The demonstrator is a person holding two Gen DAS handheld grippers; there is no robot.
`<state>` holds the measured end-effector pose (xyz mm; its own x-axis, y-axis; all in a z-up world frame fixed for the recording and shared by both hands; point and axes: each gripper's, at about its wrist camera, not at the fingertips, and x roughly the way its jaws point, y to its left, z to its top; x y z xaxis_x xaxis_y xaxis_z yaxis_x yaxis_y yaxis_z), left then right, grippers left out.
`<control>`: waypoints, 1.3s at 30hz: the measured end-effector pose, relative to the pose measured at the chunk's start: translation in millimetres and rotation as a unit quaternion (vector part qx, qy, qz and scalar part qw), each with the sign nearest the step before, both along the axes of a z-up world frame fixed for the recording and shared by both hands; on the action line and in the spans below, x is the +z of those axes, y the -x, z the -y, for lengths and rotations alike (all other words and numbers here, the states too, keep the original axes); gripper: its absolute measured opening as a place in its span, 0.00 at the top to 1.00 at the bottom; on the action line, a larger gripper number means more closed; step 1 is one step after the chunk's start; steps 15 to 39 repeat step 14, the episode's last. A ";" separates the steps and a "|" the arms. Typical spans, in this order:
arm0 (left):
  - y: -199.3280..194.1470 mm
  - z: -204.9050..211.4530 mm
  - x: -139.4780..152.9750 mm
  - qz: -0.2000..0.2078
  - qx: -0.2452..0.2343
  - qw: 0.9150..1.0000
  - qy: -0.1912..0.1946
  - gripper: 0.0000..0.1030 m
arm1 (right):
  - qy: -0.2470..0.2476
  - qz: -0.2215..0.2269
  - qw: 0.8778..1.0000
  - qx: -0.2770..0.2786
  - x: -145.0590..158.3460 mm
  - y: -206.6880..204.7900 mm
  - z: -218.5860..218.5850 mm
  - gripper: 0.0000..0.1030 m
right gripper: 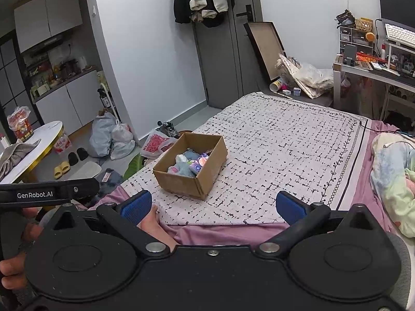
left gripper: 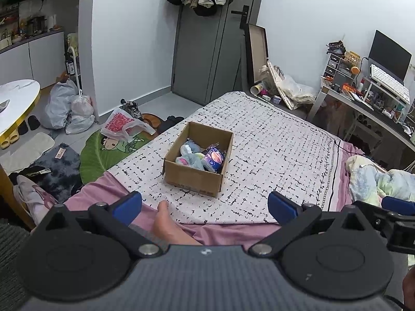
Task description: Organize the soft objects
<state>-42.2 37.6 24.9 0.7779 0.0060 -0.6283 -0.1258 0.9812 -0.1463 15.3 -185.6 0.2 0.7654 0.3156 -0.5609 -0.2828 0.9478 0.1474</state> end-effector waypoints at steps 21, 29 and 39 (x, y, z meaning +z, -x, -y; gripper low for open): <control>2.6 1.3 2.1 0.008 -0.003 1.000 0.000 0.01 | -0.003 -0.003 1.000 0.000 -3.9 -3.6 -1.6 0.00; 2.6 1.3 2.1 0.008 -0.003 1.000 0.000 0.01 | -0.003 -0.003 1.000 0.000 -3.9 -3.6 -1.6 0.00; 2.6 1.3 2.1 0.008 -0.003 1.000 0.000 0.01 | -0.003 -0.003 1.000 0.000 -3.9 -3.6 -1.6 0.00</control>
